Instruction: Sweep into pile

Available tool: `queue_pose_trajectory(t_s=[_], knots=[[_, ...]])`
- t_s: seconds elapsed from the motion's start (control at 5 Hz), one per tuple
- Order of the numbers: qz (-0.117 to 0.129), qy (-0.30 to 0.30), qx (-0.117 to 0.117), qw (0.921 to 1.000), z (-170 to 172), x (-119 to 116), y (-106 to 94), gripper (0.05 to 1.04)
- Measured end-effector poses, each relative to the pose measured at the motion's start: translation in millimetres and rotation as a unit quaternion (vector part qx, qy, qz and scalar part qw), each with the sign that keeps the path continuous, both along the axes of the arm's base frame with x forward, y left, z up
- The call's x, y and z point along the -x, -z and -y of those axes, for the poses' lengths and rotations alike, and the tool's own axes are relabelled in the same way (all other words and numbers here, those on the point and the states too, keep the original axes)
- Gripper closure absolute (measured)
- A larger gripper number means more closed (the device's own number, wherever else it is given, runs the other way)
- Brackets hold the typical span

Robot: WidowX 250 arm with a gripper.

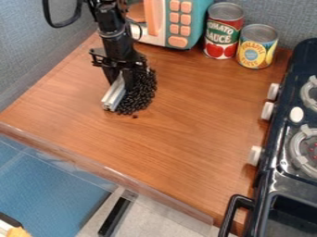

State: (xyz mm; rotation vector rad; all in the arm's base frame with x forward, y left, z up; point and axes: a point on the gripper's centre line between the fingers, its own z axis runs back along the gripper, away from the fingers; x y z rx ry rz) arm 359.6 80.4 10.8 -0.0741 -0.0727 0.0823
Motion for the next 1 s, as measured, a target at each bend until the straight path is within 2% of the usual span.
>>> queue_pose_trajectory(t_s=[0.6,0.8,1.0], knots=[[-0.008,0.003,0.021,0.9997,7.0,7.9,-7.2,0.705],[-0.006,-0.017,0.044,0.9989,-6.4,13.4,-12.6,0.705],[0.022,-0.039,0.057,0.9974,-28.7,14.7,-33.3,0.705]])
